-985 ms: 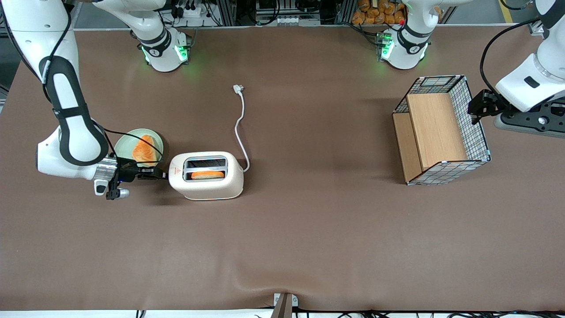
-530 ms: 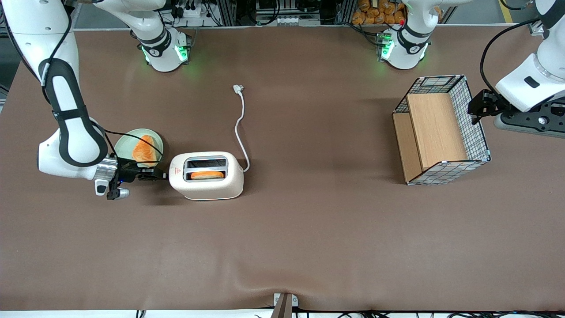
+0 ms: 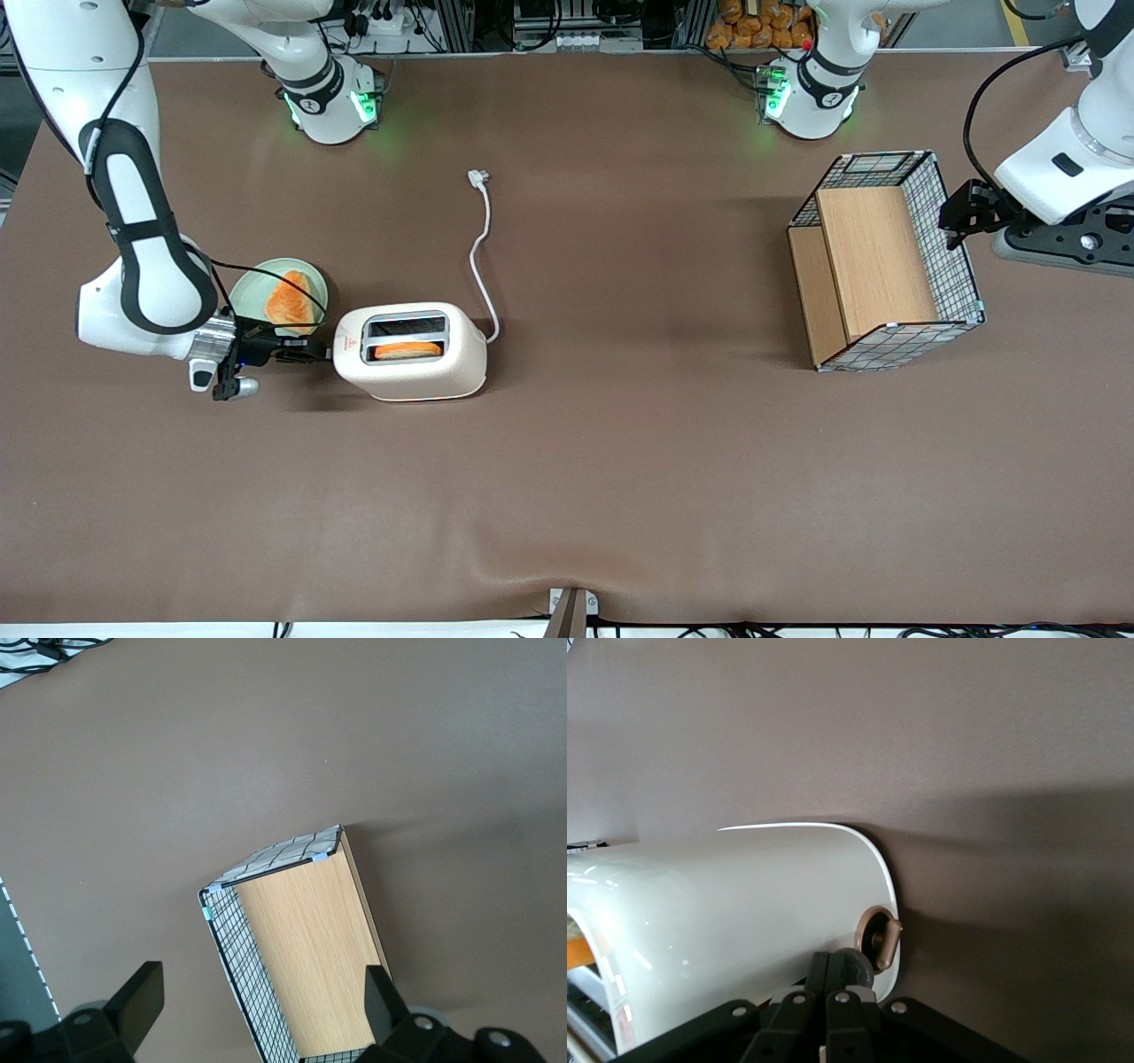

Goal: Press toaster button with right arm

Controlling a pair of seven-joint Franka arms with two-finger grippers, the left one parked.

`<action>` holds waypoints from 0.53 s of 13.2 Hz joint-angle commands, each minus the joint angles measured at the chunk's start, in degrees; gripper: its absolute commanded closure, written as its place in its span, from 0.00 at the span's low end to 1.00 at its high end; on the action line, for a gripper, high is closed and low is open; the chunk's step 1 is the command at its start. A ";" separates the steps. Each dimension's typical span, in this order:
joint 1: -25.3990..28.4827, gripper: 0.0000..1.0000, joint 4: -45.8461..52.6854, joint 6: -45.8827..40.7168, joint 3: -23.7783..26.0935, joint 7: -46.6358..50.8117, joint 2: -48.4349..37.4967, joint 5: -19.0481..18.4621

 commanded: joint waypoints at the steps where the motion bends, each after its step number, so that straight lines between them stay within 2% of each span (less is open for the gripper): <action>1: 0.12 1.00 -1.18 4.51 0.39 -3.79 2.75 1.24; 7: 0.29 1.00 -1.18 4.87 0.39 -3.52 3.02 1.32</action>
